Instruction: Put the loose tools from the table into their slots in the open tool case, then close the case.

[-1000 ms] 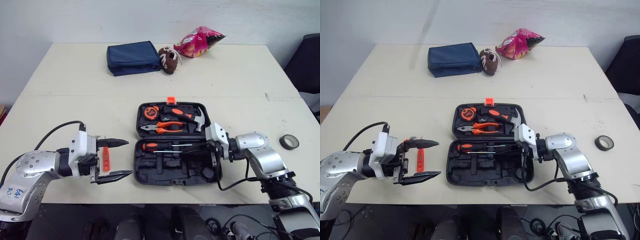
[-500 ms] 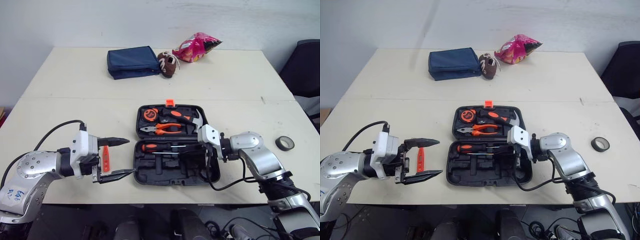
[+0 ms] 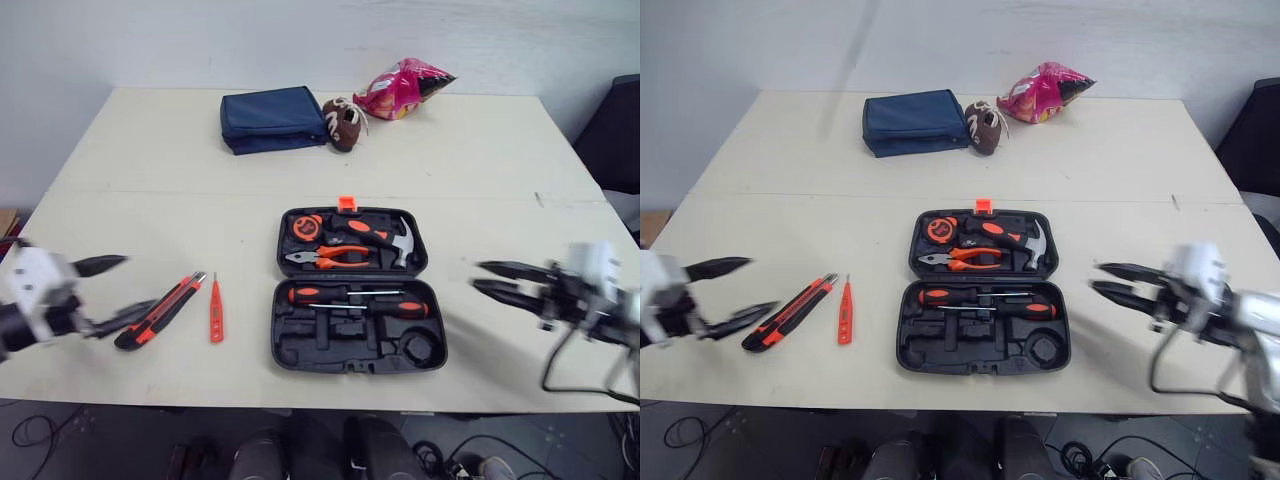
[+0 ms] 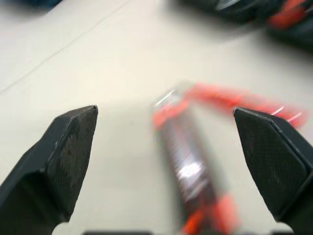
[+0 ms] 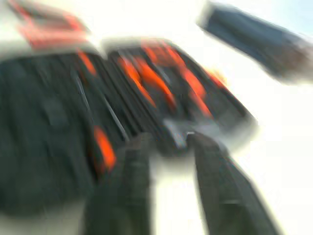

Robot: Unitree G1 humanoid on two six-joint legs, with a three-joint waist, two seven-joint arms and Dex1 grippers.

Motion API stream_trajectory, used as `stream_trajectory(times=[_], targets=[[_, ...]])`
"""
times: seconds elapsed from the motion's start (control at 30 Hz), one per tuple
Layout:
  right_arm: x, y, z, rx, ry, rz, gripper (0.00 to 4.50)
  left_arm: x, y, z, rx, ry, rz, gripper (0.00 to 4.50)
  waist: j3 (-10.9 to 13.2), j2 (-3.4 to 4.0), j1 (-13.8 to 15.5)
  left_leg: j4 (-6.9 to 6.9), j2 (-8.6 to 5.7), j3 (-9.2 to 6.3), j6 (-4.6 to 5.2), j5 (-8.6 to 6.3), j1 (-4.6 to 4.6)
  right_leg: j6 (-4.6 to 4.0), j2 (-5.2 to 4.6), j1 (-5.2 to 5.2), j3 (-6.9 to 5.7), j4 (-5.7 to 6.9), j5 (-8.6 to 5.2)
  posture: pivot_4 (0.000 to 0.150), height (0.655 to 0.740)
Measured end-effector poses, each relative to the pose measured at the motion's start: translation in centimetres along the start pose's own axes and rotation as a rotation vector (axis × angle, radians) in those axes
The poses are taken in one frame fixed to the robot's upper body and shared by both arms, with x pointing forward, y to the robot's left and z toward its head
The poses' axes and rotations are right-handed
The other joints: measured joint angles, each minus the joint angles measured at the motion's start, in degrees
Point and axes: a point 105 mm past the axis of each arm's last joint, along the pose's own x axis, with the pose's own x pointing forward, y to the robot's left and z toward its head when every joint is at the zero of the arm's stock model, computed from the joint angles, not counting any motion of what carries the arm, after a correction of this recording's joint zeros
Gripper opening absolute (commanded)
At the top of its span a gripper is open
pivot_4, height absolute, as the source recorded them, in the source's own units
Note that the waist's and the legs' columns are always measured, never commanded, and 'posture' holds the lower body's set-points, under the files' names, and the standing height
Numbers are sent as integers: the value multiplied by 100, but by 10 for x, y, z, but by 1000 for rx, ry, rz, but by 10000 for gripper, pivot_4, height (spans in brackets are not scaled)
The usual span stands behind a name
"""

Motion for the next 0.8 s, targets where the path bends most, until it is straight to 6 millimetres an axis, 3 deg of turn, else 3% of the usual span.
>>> stream_trajectory(times=[0.1, 0.13, 0.2, 0.27, 0.3, 0.4, 0.53, 0.63, 0.8], targets=[[-48, -20, -15, -47, 108, -156, 42274, -23, 23, -16, -9, 36, 111, 45000, -1, -2, -34, -10, 0, 8, 1, -4, 8, 4, -4, 2, 6, -7, 2, 1500, 7400], [-59, -23, -19, -52, 131, -191, 43749, -28, 27, -21, -13, 47, 132, 45000, -2, -5, -54, -19, 1, 11, 0, -4, 13, 4, -4, 2, 9, -8, 2, 1500, 7400], [-88, -24, -36, -51, 210, -270, 43749, -43, 35, -37, -30, 85, 189, 45000, -2, -8, -98, -50, -2, 15, -9, 5, 20, 3, -5, 1, 11, -14, 2, 1500, 7400], [-100, -25, -42, -40, 238, -312, 43749, -50, 38, -43, -41, 106, 215, 45000, -2, -8, -115, -62, -3, 15, -16, 9, 21, 2, -5, -4, 11, -16, 1, 1500, 7400], [-137, -24, -53, -34, 315, -428, 43749, -72, 47, -58, -68, 147, 307, 45000, 0, -3, -143, -74, -2, 16, -23, 12, 20, -7, -4, -13, 10, -15, -5, 1500, 7400], [-175, -18, -61, -19, 400, -522, 43749, -108, 56, -77, -103, 215, 449, 45000, -1, -6, -200, -84, 9, 20, -36, 9, 32, -18, 4, -12, 10, -11, -17, 1500, 7400], [-185, -22, -63, -25, 406, -583, 43749, -127, 55, -87, -128, 231, 518, 45000, 4, -24, -303, -83, 7, 21, -52, -14, 85, -20, -8, 31, 14, 0, -17, 1500, 7400], [-175, -22, -66, -17, 397, -552, 43749, -132, 54, -85, -129, 215, 528, 45000, 2, -26, -331, -89, 8, 17, -66, -11, 95, -33, -13, 33, 14, 12, -24, 1500, 7400], [-117, -13, -71, 27, 264, -406, 43749, -115, 47, -74, -114, 127, 476, 45000, 2, -27, -323, -119, 9, 17, -103, 15, 99, -45, -9, 23, 14, 22, -31, 1500, 7400]])
